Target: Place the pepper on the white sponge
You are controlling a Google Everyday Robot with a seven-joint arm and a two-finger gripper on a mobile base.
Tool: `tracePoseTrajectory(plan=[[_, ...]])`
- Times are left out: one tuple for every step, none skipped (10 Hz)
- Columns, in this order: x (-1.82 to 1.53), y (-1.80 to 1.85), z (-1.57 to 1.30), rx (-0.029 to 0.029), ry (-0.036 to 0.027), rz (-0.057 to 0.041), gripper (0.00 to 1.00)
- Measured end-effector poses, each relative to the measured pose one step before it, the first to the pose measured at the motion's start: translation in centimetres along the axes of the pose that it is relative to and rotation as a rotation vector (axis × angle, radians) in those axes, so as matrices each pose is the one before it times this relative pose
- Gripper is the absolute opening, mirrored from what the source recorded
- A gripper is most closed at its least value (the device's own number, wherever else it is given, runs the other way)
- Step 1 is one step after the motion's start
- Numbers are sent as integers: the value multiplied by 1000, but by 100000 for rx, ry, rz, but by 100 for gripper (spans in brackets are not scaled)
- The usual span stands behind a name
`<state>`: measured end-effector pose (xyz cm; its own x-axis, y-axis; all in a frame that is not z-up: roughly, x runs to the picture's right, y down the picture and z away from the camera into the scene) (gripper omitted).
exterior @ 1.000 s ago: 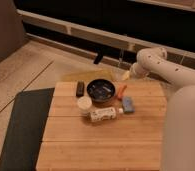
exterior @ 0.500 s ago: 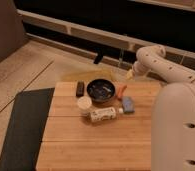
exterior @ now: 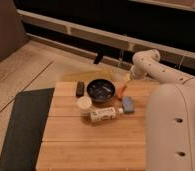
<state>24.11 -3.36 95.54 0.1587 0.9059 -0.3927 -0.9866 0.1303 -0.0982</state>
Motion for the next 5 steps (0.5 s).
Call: tracePoseTrajectory(plan=[[3,374,629,-611,1370,-344,65],[-62,881,1221,-1085,2499,-778,65],[-150,786,1002,-645,1986,-742,65],[23,323,726,-240,1706,-205,65],[26,238,709,-169,1725,-152,65]])
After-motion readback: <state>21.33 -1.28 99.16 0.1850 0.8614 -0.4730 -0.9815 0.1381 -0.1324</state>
